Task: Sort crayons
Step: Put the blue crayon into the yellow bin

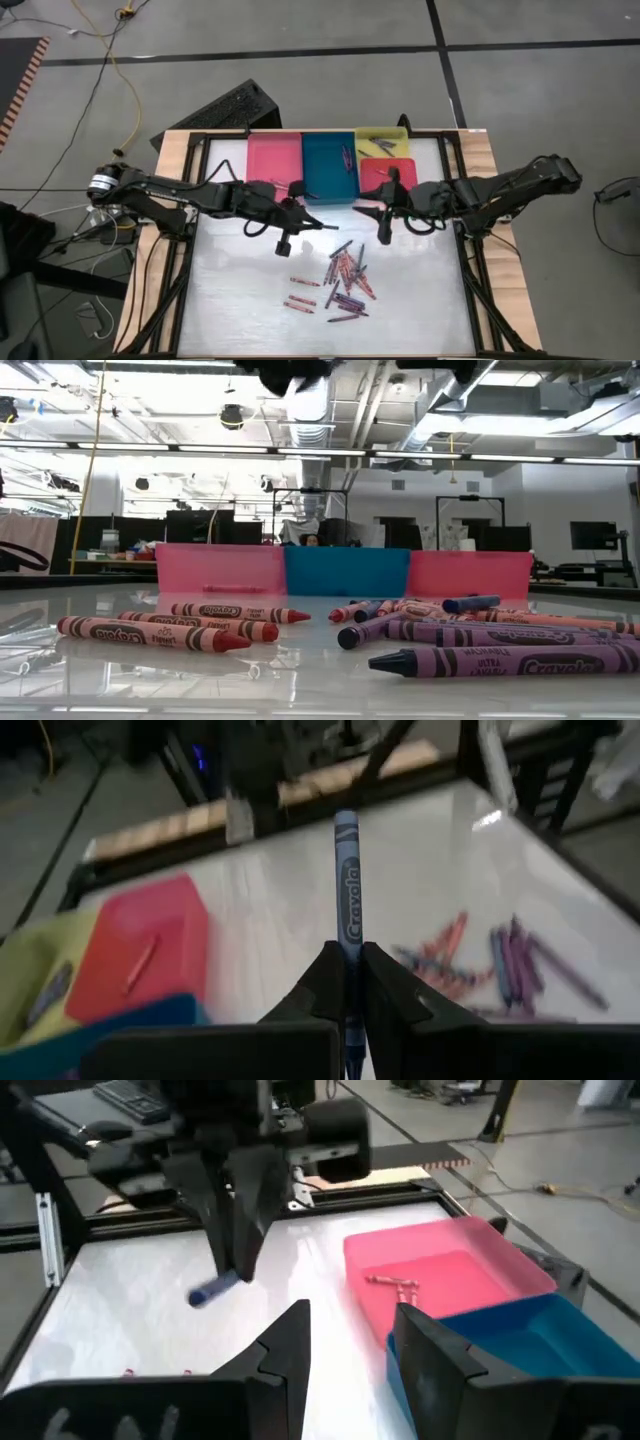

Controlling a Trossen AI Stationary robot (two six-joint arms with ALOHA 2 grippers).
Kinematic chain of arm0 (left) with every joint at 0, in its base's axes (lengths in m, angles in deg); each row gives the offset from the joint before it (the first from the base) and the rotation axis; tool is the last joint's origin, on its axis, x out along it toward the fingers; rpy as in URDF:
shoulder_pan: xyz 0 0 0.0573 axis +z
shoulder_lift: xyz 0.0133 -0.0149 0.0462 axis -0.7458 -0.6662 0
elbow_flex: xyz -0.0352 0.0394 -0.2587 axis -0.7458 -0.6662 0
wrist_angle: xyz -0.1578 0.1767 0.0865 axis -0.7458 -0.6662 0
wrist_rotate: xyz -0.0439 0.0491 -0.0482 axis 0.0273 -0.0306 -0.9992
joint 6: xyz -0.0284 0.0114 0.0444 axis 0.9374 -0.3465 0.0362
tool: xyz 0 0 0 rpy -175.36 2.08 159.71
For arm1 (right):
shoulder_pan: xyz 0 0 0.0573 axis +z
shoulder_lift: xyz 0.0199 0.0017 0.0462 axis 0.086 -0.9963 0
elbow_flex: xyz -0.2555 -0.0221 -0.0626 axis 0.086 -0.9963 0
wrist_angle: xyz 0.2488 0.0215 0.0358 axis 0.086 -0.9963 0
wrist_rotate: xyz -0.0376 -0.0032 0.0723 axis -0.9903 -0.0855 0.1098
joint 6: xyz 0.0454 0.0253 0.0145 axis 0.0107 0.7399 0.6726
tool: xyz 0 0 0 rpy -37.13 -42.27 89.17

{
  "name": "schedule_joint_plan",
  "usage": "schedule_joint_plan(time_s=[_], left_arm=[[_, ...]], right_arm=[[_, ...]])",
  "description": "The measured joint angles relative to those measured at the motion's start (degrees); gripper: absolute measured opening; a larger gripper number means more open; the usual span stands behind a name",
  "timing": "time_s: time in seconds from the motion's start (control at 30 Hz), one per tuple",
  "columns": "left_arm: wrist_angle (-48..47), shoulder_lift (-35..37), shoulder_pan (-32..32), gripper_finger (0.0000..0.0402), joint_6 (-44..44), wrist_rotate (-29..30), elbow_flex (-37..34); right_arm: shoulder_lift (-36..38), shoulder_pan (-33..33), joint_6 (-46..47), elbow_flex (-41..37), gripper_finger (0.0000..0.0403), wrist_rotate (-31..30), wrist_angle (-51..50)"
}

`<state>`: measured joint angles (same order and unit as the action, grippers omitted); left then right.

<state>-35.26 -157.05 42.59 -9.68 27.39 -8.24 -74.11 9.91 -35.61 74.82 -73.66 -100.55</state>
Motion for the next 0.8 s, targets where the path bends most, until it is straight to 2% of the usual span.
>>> schedule_joint_plan(time_s=[0.17, 0.33, 0.4, 0.63, 0.8], left_arm=[[5.6, 0.1, -0.8, 0.0002, 0.2, 0.1, 0.0], [7.0, 0.6, -1.5, 0.0002, 0.0, 3.2, 0.0], [10.3, 1.6, -2.0, 0.0002, -0.7, 3.9, -0.9], [29.4, 9.9, -2.7, 0.0002, -0.9, 9.3, -15.0], [44.9, 13.7, -2.8, 0.0002, 1.0, 11.7, -24.8]], right_arm=[[-4.6, 1.4, -4.1, 0.0, 0.0141, 0.0, 5.5], [-8.1, 1.7, -6.7, 0.0, 0.0141, 0.0, 9.8], [-8.4, 1.7, -7.3, 0.0, 0.0141, 0.0, 10.2], [-8.3, 1.6, -7.8, 0.0, 0.0141, 0.0, 11.2], [-9.8, 0.3, -8.3, 0.0, 0.0141, 0.8, 19.2]])
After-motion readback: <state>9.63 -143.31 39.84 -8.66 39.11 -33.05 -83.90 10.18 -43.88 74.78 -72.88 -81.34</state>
